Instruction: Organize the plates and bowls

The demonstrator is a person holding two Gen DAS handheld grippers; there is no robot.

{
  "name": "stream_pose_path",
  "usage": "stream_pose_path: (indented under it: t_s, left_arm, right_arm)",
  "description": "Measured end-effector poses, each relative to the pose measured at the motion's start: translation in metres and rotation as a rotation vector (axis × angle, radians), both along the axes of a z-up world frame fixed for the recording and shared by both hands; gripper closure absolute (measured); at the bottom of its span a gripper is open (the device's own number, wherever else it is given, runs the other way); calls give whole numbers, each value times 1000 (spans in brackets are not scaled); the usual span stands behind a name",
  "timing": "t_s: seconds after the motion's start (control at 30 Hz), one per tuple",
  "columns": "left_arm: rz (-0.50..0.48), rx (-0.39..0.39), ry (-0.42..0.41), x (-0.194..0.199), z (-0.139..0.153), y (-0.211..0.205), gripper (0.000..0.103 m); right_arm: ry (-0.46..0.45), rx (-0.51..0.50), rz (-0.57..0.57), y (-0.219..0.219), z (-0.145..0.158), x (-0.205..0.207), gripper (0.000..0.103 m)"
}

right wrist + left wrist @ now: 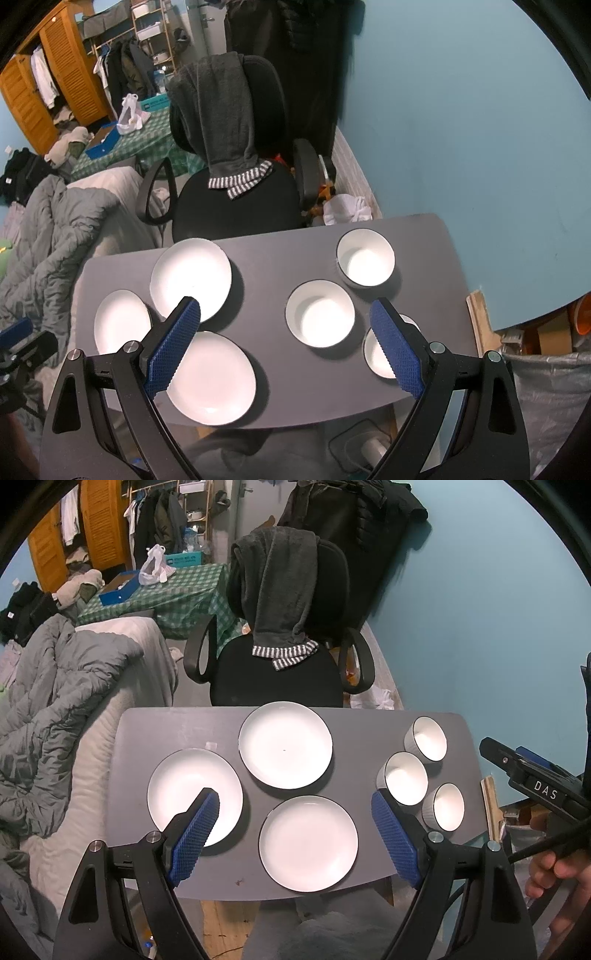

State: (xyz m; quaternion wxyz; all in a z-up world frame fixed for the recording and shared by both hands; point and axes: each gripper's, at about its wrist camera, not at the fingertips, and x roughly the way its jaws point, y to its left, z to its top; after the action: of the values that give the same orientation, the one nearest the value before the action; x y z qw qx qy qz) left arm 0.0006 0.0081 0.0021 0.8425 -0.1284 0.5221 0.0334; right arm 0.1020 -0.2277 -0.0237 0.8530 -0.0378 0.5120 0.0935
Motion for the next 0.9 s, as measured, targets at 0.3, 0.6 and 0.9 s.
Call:
stream_pose_path:
  t_s: [0.3, 0.6, 0.9]
  left_arm:
    - [13, -1, 3, 0, -1, 7, 17]
    - [18, -9, 8, -3, -4, 12, 17]
    - [20, -18, 15, -3, -6, 12, 17]
  right_arm:
    - [10, -2, -1, 6, -7, -3, 12]
    - [14, 1, 3, 11, -6, 0, 12]
    - [16, -2, 1, 13, -5, -1, 12]
